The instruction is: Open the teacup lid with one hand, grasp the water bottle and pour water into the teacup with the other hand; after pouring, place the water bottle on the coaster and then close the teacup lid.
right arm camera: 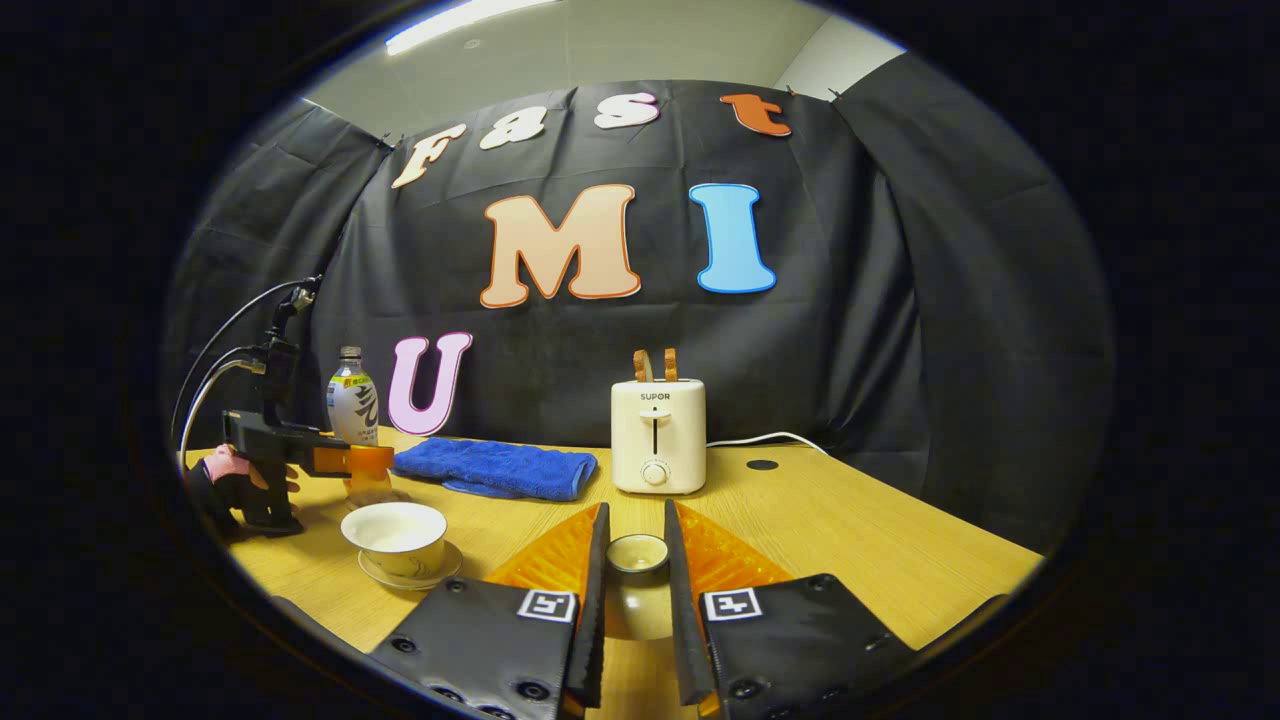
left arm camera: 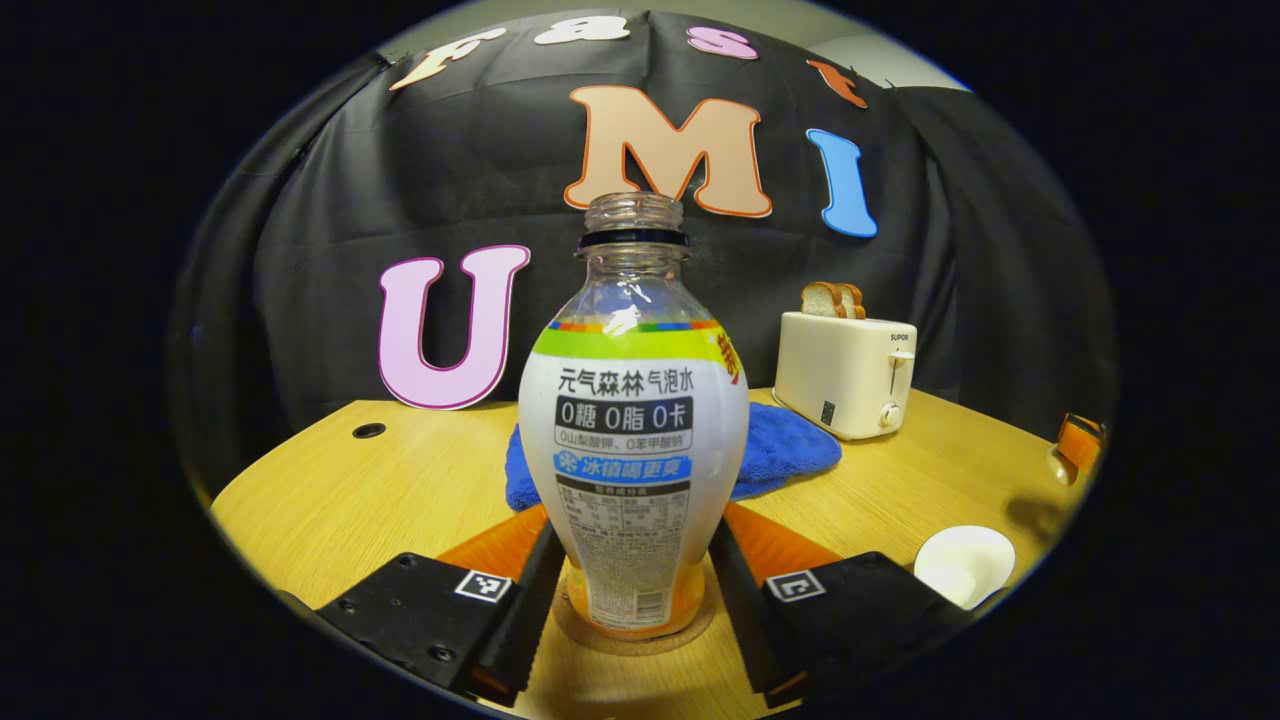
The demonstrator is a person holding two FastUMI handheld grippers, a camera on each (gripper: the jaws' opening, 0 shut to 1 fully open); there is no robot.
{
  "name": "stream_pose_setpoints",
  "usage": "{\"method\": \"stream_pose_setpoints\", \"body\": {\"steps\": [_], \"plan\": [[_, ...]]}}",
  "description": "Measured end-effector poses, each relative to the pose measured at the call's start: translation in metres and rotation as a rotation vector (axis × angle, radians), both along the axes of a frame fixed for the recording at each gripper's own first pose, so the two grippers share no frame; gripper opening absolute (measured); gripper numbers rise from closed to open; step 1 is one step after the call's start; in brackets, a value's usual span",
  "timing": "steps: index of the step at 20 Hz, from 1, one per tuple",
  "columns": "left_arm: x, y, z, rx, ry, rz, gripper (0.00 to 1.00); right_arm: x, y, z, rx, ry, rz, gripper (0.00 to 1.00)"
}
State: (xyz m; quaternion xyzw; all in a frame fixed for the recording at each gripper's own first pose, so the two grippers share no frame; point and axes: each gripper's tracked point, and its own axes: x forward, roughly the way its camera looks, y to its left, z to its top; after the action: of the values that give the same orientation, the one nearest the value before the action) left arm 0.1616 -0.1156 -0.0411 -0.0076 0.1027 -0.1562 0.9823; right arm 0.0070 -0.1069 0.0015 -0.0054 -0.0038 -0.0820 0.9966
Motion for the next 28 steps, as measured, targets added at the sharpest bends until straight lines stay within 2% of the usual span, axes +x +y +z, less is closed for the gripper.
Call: {"method": "stream_pose_setpoints", "body": {"steps": [2,4,9,14,21,25,28], "plan": [[-0.002,-0.001,0.002,-0.004,-0.015,-0.001,0.87,0.000,0.000,-0.001,0.000,0.000,0.000,0.32],[-0.007,-0.003,0.005,0.006,-0.042,-0.004,0.89,-0.001,0.000,0.000,0.000,-0.001,0.002,0.32],[-0.032,0.003,0.016,-0.019,-0.105,-0.012,0.91,0.000,0.004,0.000,0.001,-0.001,0.020,0.32],[-0.066,0.016,0.028,-0.009,-0.148,-0.035,0.91,0.002,0.029,-0.001,0.005,0.003,0.105,0.32],[-0.100,0.058,0.034,0.007,-0.183,0.082,0.90,0.025,0.097,-0.006,0.011,0.014,0.260,0.31],[-0.107,0.083,0.038,-0.007,-0.201,0.168,0.90,0.041,0.141,-0.009,0.016,0.020,0.390,0.31],[-0.108,0.081,0.037,-0.007,-0.199,0.170,0.90,0.055,0.161,-0.011,0.020,0.028,0.451,0.32]]}}
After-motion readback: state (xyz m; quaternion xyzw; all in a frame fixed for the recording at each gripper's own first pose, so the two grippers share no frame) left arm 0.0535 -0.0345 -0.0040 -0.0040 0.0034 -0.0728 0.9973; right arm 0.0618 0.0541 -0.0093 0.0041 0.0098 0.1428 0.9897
